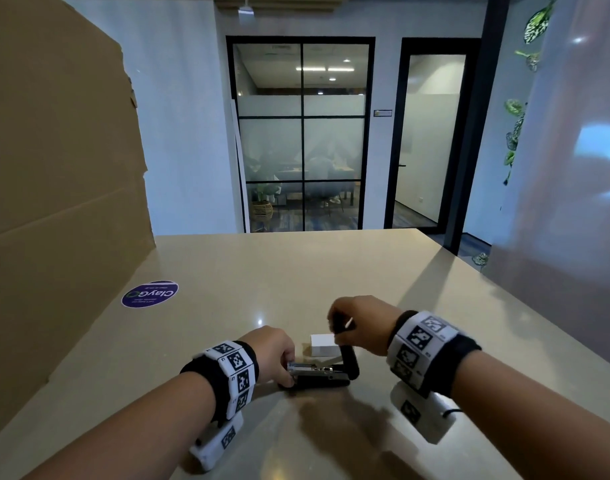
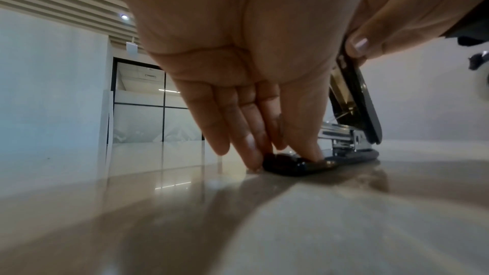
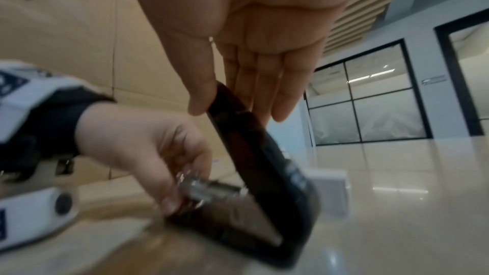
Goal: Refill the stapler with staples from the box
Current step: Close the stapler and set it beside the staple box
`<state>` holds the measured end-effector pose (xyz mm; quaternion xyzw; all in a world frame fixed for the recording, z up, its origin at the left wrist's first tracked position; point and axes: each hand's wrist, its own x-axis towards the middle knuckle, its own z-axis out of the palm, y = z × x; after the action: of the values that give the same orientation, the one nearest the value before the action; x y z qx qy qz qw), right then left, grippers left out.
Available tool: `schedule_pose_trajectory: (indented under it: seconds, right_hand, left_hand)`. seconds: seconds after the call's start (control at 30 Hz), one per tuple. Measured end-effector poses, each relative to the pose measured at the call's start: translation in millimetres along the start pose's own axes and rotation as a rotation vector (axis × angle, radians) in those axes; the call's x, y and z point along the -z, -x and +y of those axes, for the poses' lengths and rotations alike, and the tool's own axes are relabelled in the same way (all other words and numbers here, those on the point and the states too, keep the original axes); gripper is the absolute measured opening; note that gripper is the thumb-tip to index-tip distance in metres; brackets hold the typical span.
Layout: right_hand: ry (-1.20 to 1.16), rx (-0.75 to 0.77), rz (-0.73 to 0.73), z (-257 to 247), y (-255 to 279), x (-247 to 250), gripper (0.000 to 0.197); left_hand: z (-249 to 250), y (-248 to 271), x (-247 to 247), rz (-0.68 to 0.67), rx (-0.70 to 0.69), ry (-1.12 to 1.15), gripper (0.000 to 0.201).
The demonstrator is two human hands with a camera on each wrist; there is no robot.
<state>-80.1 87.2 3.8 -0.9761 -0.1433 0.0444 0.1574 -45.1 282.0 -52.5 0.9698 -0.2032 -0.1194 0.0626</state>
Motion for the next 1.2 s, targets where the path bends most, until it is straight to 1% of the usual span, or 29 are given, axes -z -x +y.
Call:
schedule_pose_trajectory:
  seconds: [0.07,0.13,0.27,0.33,0.57,0.8,1.07,1.2]
  right_hand:
    - [-0.026,0.005,-0.004,-9.3,-6.4,-11.1,0.038]
    - [-0.019,0.025,-0.014,-17.4,-11.0,-23.2,0.037]
    - [0.070,0.081,-0.113,-27.0,-12.6,-45.3,0.037]
    - [0.079,0.086,-0.121,-26.3,-12.1,-49.7,0.038]
    - [0.149,0.103,-0.129,-23.2,-17.5,-57.5,0.039]
    - [0.186,0.102,-0.151,-22.8,-24.1,-62.2,0.038]
    - [0.146,0.134,-0.148,-20.5,-23.8,-56.2,0.041]
    - [0.213,0.149,-0.171,-20.9,-23.7,-56.6,0.039]
  left_hand:
    - [0.4,0.5,-0.8,0.007,-0.003,0.005,0.038]
    - [0.4,0.4,-1.6,0.014,0.015,0.019,0.035]
    - [-0.8,-1.1,-3.7,0.007,0.032,0.028,0.027]
    - [-2.0,-1.0,-4.9,-0.001,0.022,0.031,0.026]
    - [-4.1,-1.7,-7.1,0.003,0.016,0.048,0.023]
    - [-0.7,0.5,-6.1,0.001,0.019,0.031,0.024]
    - [0.5,1.5,-5.9,0.002,0.037,0.034,0.029]
    - [2.6,0.9,-6.9,-0.001,0.032,0.003,0.024]
